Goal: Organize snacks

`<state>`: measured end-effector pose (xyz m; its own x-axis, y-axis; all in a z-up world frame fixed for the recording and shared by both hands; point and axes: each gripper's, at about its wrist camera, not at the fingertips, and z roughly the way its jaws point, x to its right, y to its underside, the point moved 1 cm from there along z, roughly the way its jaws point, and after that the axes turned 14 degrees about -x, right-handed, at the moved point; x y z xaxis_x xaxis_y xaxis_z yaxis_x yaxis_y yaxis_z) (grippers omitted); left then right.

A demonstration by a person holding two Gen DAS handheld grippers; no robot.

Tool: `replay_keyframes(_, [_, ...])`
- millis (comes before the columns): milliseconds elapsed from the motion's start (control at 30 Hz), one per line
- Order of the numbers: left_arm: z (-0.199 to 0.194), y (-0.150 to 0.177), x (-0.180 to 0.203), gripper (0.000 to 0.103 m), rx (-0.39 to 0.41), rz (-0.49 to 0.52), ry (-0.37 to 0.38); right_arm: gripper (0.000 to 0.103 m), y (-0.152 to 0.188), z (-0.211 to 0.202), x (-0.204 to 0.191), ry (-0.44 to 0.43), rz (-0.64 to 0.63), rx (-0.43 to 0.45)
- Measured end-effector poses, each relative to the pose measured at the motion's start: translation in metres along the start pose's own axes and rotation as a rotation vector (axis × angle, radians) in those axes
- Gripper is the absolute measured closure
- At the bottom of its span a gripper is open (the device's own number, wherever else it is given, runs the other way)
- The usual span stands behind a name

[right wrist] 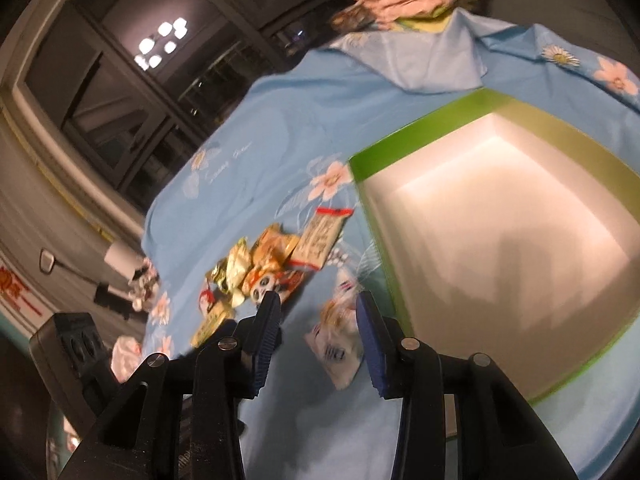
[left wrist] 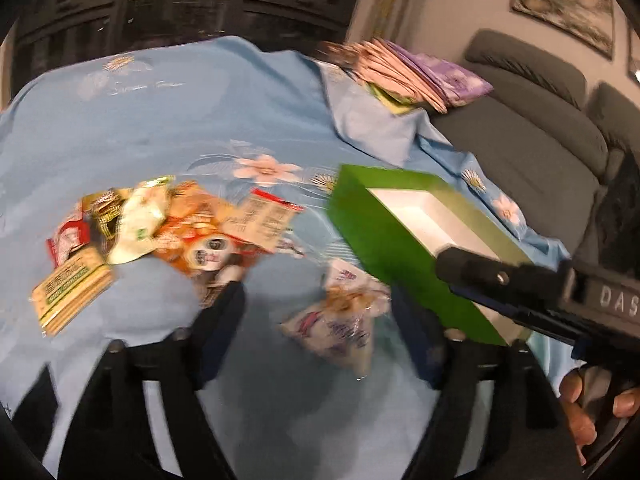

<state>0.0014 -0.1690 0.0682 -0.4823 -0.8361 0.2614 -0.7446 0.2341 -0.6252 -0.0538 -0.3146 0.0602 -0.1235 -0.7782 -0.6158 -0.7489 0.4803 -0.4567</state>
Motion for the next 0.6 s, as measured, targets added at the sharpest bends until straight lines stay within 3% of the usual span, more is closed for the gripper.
replay_keyframes(100, [-0.005, -0.001, -0.023, 0.012, 0.01, -0.091, 0.113, 0.046, 0.002, 0.006, -0.011, -0.035, -0.031, -0.026])
replay_keyframes(167, [-0.005, -0.001, -0.027, 0.009, 0.009, -0.112, 0.124, 0.03, 0.002, 0.01, -0.014, -0.059, -0.016, -0.033])
replay_keyframes(300, [0.007, 0.003, -0.019, 0.005, -0.02, -0.048, 0.087, 0.03, -0.009, 0.023, -0.025, -0.057, -0.039, -0.068])
replay_keyframes(500, [0.041, 0.004, -0.002, 0.005, -0.076, 0.036, 0.051, 0.03, -0.023, 0.05, -0.024, 0.152, 0.038, -0.151])
replay_keyframes(600, [0.057, 0.003, -0.004, 0.005, -0.106, 0.031, 0.087, 0.03, -0.028, 0.055, -0.024, 0.212, 0.067, -0.191])
